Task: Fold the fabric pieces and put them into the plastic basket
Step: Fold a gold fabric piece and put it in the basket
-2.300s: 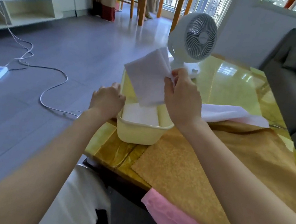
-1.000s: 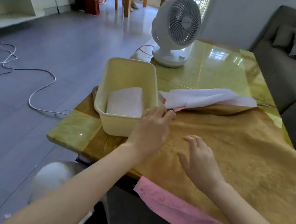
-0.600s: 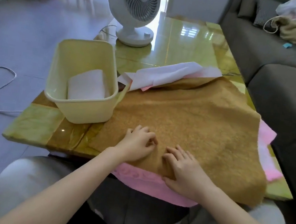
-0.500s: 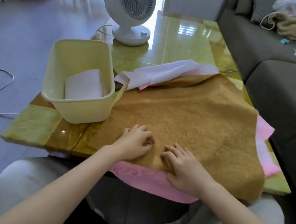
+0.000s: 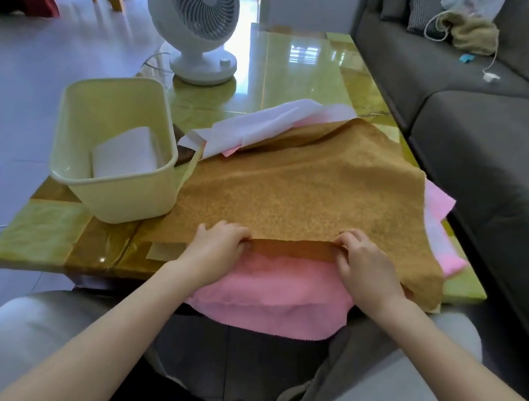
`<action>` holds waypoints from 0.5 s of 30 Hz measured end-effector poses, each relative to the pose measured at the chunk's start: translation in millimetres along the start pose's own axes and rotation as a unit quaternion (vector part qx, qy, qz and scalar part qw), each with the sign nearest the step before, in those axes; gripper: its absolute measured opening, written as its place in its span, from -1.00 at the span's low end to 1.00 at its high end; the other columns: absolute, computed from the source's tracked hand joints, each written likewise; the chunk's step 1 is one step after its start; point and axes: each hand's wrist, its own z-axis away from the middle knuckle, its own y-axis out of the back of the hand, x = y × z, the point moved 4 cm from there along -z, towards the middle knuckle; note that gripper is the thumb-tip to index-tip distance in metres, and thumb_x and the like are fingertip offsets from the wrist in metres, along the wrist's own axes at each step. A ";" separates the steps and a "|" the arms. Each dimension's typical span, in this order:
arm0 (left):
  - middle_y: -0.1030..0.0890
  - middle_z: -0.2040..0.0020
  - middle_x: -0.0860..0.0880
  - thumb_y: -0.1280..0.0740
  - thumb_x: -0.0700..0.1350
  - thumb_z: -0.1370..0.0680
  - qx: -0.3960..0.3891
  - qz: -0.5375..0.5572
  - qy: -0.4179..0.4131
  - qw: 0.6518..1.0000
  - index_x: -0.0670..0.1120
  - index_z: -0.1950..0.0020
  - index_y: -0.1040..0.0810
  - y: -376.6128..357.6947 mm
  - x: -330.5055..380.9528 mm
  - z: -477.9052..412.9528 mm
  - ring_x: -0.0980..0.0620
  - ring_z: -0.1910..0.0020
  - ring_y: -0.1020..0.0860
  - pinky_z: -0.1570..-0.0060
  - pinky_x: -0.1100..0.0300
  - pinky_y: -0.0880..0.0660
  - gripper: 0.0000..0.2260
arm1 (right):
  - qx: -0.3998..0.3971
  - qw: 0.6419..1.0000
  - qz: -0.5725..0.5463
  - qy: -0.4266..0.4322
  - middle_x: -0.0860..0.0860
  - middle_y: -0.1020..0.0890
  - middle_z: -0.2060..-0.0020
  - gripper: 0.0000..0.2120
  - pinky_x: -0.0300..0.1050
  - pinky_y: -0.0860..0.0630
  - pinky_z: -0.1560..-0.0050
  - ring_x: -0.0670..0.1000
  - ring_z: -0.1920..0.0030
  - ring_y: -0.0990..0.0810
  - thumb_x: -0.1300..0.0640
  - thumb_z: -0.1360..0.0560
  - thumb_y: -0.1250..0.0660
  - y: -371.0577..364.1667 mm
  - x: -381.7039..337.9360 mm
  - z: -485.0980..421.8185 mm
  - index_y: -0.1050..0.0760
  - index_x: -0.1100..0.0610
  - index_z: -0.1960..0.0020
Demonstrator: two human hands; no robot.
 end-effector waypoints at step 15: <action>-0.55 0.11 0.05 -0.23 -0.03 -0.60 -0.202 0.035 -0.020 0.979 -0.07 -0.09 -0.57 10.1 49.2 -1.0 0.10 0.16 -0.51 0.11 0.24 -0.43 -0.81 | -0.183 0.972 0.137 -0.051 0.00 -0.59 -0.10 -0.73 -0.12 -0.42 0.06 0.05 -0.11 -0.53 -0.04 -0.51 -0.23 63.3 30.8 -6.0 -0.45 0.01 -0.17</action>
